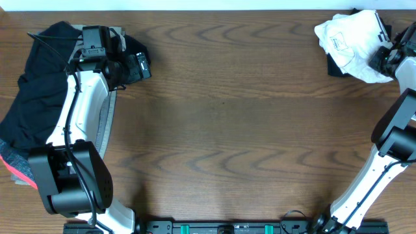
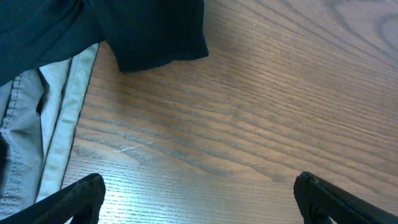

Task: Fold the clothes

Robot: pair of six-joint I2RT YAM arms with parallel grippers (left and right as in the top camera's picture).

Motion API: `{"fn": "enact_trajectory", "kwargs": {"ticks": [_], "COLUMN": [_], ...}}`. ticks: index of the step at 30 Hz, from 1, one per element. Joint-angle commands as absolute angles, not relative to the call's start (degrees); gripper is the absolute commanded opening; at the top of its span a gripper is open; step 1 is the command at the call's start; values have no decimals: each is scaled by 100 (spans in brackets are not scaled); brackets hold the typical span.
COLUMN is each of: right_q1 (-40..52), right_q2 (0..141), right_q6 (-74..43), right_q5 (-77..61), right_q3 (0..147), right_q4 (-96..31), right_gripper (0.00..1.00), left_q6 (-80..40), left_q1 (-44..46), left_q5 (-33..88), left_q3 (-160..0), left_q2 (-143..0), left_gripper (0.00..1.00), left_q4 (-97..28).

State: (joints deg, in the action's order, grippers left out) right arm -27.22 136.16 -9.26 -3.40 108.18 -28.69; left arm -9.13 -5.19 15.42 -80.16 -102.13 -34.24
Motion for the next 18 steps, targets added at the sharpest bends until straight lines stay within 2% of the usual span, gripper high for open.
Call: {"fn": "enact_trajectory", "kwargs": {"ticks": [1, 4, 8, 18], "right_q1": [-2775, -2735, -2602, -2204], "right_q2": [13148, 12744, 12497, 13251], "right_q6": [-867, -707, -285, 934], "right_q5": [-666, -871, -950, -917], "right_q3": [10763, 10763, 10763, 10755], "right_q4": [-2880, -2770, -2508, -819], "right_gripper": [20, 29, 35, 80], "left_q6": [-860, -860, -858, -858], "left_q1": [-543, -543, -543, -543], "left_q5": [1490, 1487, 1487, 1485], "left_q3": [-7994, -7994, -7994, -7994], "left_q2": [-10298, -10298, -10298, -10298], "left_gripper": [98, 98, 98, 98], "left_q4": [-3444, -3441, -3409, -3371]}}
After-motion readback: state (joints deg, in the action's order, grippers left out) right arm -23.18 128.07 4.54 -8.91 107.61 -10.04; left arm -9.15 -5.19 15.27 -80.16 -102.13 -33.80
